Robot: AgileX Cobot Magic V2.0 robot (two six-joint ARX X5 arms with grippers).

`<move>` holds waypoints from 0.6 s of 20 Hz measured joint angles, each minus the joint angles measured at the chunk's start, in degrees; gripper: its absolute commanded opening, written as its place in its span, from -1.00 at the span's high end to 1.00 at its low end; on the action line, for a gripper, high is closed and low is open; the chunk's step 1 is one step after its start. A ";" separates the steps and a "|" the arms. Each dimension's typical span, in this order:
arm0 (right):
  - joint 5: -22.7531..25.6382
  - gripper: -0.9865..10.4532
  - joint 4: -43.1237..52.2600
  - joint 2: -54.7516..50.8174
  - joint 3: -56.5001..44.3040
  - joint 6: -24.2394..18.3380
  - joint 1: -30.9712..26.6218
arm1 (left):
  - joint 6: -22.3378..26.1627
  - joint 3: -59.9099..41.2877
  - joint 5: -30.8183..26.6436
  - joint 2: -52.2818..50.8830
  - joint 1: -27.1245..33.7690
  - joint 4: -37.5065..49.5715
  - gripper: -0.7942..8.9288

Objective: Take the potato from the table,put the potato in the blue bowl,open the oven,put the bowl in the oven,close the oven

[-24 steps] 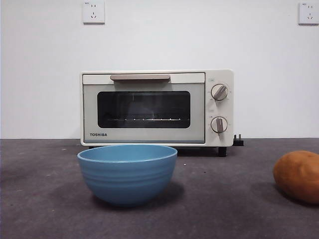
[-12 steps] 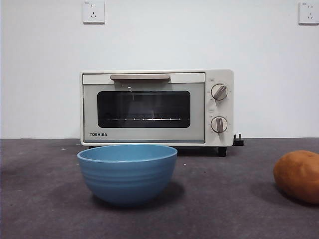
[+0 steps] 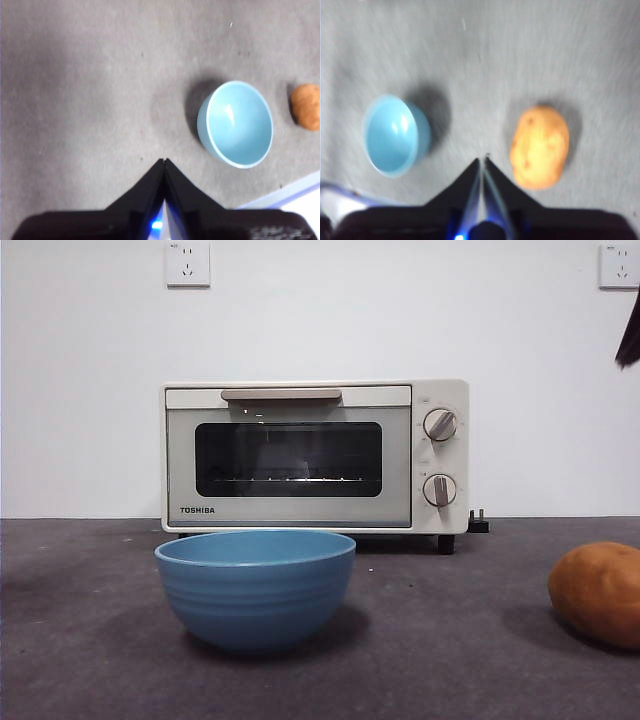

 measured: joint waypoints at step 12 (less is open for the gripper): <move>17.51 -0.28 -0.20 14.36 0.02 0.31 13.29 | 1.53 0.00 -0.02 0.11 0.00 -2.32 0.85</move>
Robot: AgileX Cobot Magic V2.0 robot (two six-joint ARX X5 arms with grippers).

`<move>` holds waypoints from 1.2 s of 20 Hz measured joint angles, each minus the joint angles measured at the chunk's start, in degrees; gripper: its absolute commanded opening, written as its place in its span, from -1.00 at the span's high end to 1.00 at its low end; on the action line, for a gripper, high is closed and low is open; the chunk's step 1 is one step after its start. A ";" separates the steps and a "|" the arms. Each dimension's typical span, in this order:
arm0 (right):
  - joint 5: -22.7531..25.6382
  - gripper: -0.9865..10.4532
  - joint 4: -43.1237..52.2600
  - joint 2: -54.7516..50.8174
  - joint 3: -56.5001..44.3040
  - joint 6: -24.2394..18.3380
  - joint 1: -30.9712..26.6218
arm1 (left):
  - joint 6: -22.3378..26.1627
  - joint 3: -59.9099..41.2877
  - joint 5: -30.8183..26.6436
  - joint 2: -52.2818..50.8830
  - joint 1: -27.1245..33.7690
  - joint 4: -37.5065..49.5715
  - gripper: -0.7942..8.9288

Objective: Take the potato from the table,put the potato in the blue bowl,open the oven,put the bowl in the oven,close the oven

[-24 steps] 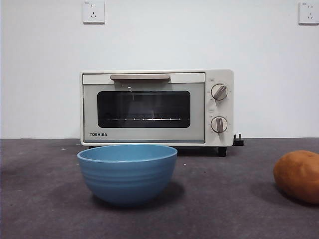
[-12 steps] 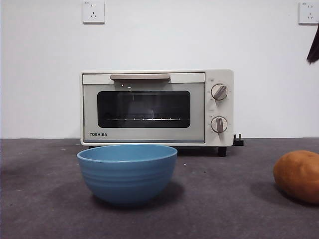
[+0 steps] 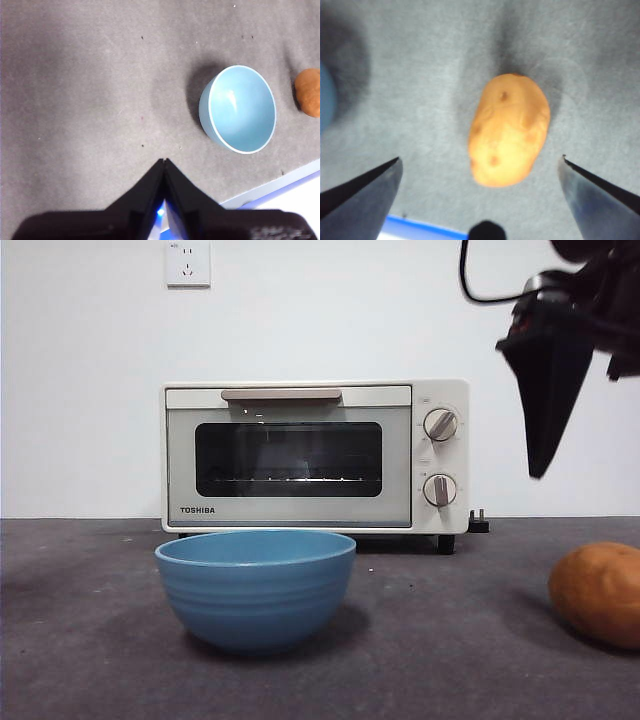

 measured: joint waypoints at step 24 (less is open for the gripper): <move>1.46 0.83 -7.58 14.23 9.38 0.63 0.09 | 0.00 0.00 -0.94 0.02 0.00 0.15 0.85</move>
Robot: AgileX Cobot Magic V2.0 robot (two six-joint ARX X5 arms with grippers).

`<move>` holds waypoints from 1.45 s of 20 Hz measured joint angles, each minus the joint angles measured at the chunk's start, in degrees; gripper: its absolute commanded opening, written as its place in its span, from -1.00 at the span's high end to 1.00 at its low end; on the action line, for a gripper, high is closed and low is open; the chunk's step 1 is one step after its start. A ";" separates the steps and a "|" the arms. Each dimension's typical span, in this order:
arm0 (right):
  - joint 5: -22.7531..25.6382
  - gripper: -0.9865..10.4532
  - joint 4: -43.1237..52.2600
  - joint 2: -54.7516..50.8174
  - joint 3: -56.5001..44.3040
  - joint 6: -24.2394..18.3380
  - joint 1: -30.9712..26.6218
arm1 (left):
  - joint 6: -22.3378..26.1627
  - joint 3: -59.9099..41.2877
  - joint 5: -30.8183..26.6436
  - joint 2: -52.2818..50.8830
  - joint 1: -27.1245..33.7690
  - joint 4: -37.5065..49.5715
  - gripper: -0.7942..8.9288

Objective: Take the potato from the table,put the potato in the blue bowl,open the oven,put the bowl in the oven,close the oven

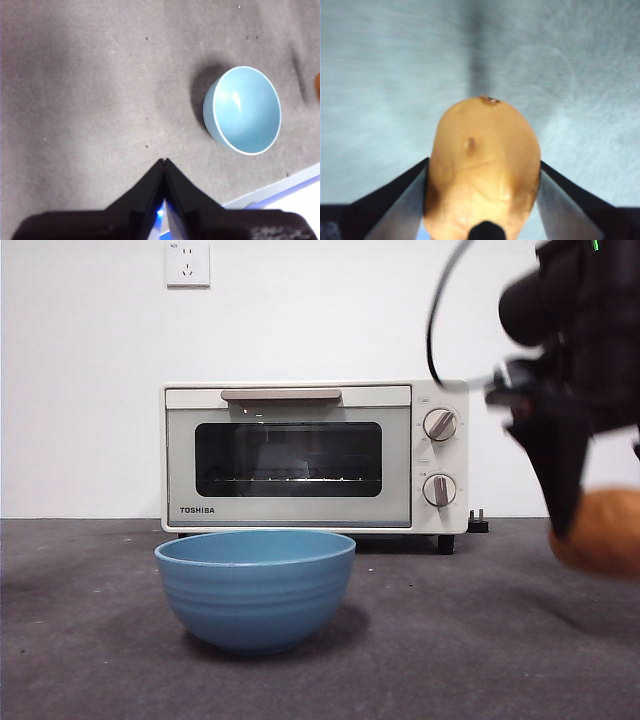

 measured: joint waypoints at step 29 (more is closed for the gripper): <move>-3.15 0.58 2.38 23.19 28.87 1.53 28.35 | 0.00 0.00 -0.07 0.26 0.00 1.73 0.85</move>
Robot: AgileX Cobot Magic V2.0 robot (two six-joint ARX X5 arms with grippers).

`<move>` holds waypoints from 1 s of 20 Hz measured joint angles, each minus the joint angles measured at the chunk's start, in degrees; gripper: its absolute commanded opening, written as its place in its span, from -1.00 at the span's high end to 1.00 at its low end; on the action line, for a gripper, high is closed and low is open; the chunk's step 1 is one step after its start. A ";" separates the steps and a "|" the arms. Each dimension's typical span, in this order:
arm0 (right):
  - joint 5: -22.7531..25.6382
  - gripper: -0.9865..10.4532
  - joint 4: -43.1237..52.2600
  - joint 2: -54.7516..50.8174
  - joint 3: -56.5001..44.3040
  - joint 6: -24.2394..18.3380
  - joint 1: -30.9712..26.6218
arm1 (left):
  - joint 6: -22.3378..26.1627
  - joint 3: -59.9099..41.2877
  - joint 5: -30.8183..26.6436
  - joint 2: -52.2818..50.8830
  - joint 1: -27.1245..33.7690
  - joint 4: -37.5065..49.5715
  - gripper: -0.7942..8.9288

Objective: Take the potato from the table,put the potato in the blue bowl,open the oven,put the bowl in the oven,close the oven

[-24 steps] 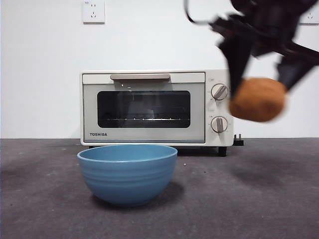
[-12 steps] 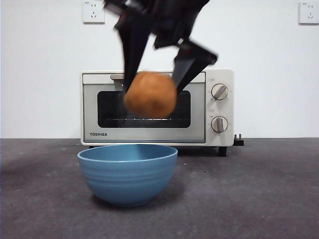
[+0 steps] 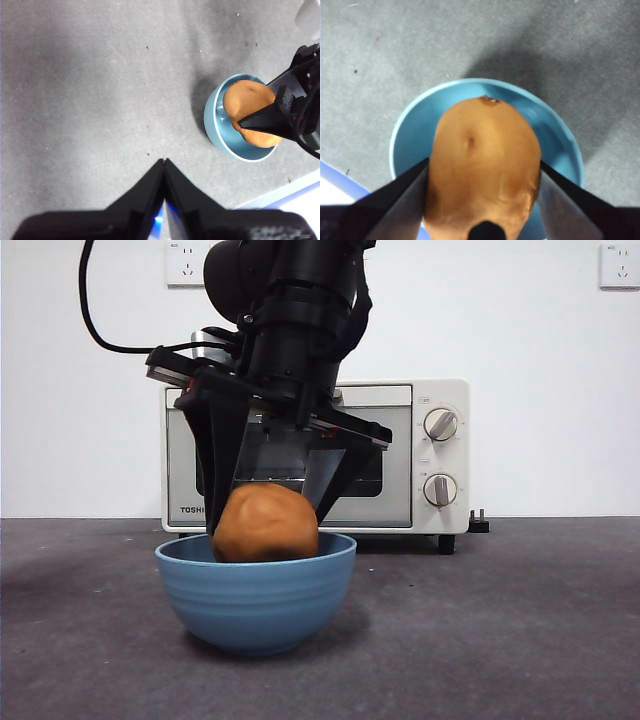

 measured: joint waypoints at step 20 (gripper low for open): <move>0.68 -0.16 -2.95 0.02 1.51 0.17 0.59 | 0.00 0.00 0.02 0.28 0.00 2.40 0.85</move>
